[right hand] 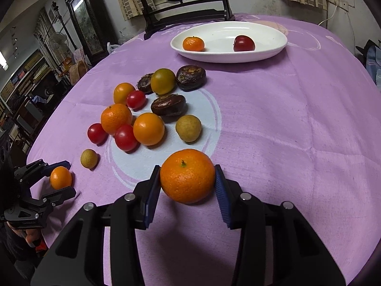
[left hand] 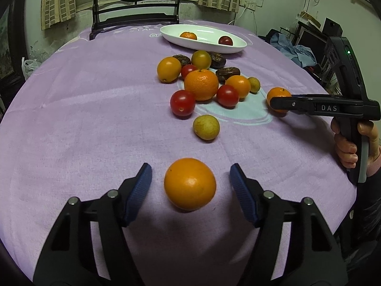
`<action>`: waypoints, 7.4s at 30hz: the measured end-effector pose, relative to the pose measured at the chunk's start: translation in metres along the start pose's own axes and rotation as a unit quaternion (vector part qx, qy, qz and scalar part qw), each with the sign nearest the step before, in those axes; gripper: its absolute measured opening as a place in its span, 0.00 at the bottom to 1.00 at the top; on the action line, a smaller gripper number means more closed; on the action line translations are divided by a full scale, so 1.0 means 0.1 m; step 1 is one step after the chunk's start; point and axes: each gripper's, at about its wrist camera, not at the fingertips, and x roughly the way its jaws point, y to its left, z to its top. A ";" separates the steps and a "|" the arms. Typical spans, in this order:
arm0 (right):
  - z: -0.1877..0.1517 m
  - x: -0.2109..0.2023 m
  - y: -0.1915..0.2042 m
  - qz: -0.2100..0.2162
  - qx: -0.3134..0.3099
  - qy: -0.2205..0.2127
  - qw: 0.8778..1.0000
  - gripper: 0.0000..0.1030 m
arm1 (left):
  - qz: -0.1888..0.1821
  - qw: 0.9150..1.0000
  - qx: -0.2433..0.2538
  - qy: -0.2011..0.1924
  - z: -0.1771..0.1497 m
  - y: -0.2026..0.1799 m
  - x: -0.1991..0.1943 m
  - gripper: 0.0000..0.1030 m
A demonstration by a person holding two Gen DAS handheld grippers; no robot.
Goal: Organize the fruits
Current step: 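Grasp an orange with the right tool while the left tool grasps another orange, then lower the orange onto the plate with the right tool while the left tool releases its orange there, then grasp an orange with the right tool while the left tool grasps a tangerine, then place the orange on the plate with the right tool while the left tool places the tangerine, then grasp a small yellow-green fruit with the right tool while the left tool grasps another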
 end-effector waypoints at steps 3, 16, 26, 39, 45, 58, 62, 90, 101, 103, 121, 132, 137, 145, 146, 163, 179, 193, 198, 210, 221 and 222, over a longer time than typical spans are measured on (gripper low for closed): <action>0.00 0.00 -0.01 0.000 0.004 0.000 1.000 0.43 | 0.005 1.000 0.002 -0.002 -0.01 -0.01 0.00 0.59; 0.00 -0.05 -0.03 0.004 0.007 -0.009 1.000 0.43 | 0.008 1.000 -0.014 -0.014 0.03 -0.01 -0.03 0.37; 0.07 -0.14 0.04 0.029 0.001 -0.050 0.998 0.43 | -0.053 0.997 -0.014 -0.047 0.58 -0.16 0.03 0.37; 1.40 0.18 -0.62 -0.062 0.108 -0.189 0.974 0.43 | -0.060 0.997 -0.028 -0.046 2.34 -0.29 0.82 0.37; 1.69 0.59 -0.99 -0.061 0.141 -0.153 0.976 0.43 | -0.010 1.000 0.023 -0.013 2.67 -0.50 1.39 0.38; 1.76 0.60 -1.05 -0.056 0.143 -0.133 0.979 0.62 | 0.003 0.999 0.012 0.052 2.72 -0.43 1.83 0.55; 1.71 0.41 -0.89 -0.057 0.126 -0.151 0.979 0.63 | -0.007 0.999 0.013 0.028 2.66 -0.41 1.54 0.64; 0.63 0.13 0.21 -0.022 -0.020 -0.083 0.996 0.66 | 0.083 0.979 -0.181 -0.036 1.14 1.00 0.46 0.98; 0.46 0.21 0.54 -0.005 -0.102 -0.022 0.995 0.40 | 0.073 0.981 -0.174 -0.041 1.15 0.90 0.44 0.98; 0.46 0.23 0.51 -0.010 -0.099 -0.014 0.995 0.38 | 0.074 0.983 -0.166 -0.039 1.14 0.87 0.45 0.98; 0.44 0.37 0.41 0.037 -0.069 0.016 0.997 0.36 | 0.065 0.990 -0.122 -0.043 1.14 0.66 0.42 0.98; 0.55 0.05 0.29 0.067 -0.036 -0.045 0.996 0.34 | -0.012 0.998 -0.058 -0.035 1.13 0.40 0.43 0.97; 0.56 0.07 0.27 0.052 -0.026 -0.044 0.997 0.34 | -0.042 0.998 0.025 -0.026 1.07 0.07 0.47 0.84; 0.55 0.03 0.29 0.046 -0.038 -0.053 0.997 0.34 | -0.076 0.997 0.005 0.021 1.06 0.06 0.68 0.61; 0.55 0.03 0.29 0.046 -0.038 -0.053 0.997 0.34 | -0.080 0.997 0.002 0.023 1.07 0.06 0.69 0.59; 0.56 0.01 0.25 0.045 -0.031 -0.060 0.997 0.34 | -0.103 0.994 -0.023 0.032 1.06 0.13 0.74 0.45; 0.97 -0.08 -0.19 -0.012 0.032 -0.194 0.980 0.34 | -0.096 0.993 -0.013 -0.074 1.62 0.00 0.43 0.44; 1.59 0.50 -1.08 -0.035 0.138 -0.181 0.973 0.34 | -0.050 0.999 0.018 -0.009 2.56 -0.37 1.50 0.44; 1.59 0.42 -1.04 -0.036 0.129 -0.186 0.973 0.46 | -0.052 0.998 0.021 0.002 2.59 -0.37 1.55 0.59; 1.25 0.01 -0.40 -0.019 0.043 -0.179 0.983 0.62 | -0.018 0.993 -0.024 -0.110 2.42 -0.11 0.54 0.96; 0.64 0.16 0.09 -0.088 -0.055 -0.070 0.992 0.60 | 0.101 0.985 -0.040 -0.132 1.57 0.37 0.27 0.96; 0.62 0.16 0.10 -0.083 -0.059 -0.067 0.993 0.59 | 0.106 0.984 -0.050 -0.134 1.55 0.41 0.26 0.97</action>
